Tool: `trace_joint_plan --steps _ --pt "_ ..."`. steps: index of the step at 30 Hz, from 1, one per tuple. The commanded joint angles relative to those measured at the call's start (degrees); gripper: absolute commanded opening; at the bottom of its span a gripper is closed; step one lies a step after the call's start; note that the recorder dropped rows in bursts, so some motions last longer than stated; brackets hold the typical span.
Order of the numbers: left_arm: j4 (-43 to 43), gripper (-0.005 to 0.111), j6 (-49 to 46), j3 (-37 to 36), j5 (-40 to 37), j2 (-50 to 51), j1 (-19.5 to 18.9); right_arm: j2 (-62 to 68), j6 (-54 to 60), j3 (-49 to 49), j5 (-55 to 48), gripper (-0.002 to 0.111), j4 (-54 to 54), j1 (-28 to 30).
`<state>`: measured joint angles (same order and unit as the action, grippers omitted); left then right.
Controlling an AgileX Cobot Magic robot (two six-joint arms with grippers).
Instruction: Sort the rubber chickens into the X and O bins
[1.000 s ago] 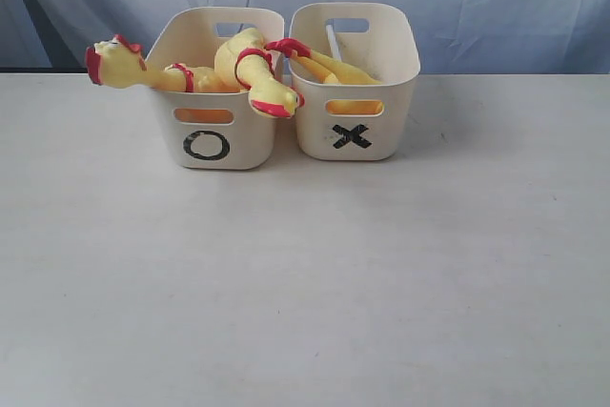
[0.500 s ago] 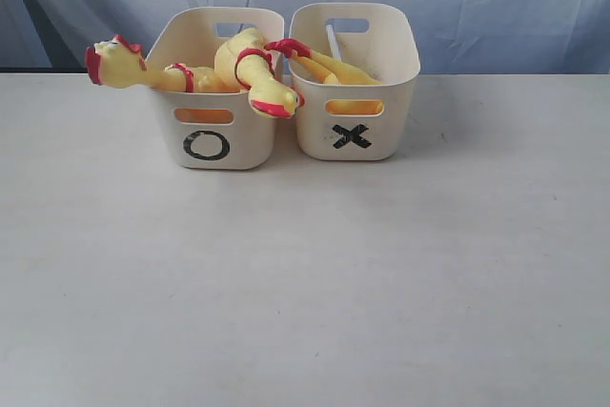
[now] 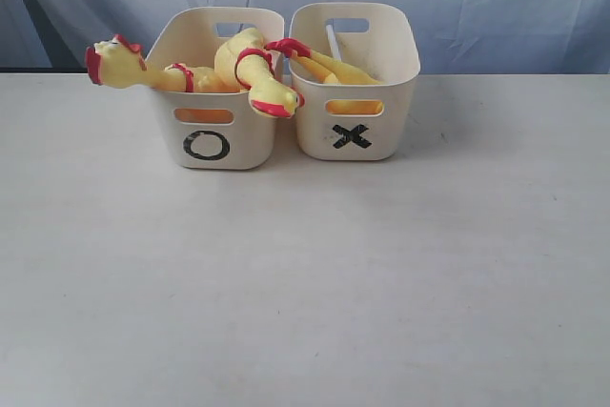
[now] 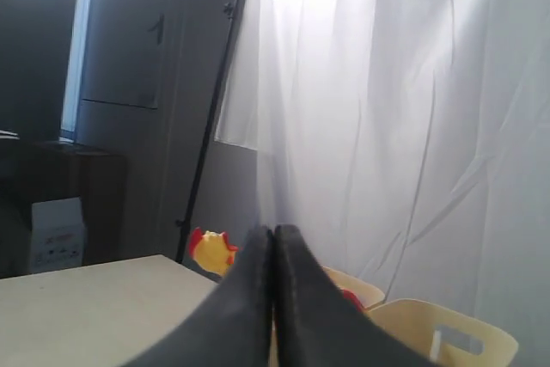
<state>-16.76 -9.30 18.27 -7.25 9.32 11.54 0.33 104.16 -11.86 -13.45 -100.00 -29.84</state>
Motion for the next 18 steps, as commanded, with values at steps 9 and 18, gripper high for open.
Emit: trace_joint_plan --steps 9,18 --pt "10.7 0.0 -2.3 -7.9 25.0 -0.3 0.0 -0.3 0.1 0.2 0.0 -0.001 0.0 14.3" --pt "12.1 0.0 -6.3 -8.6 25.2 -0.3 0.0 -0.3 0.1 0.2 0.1 -0.001 0.0 15.5"
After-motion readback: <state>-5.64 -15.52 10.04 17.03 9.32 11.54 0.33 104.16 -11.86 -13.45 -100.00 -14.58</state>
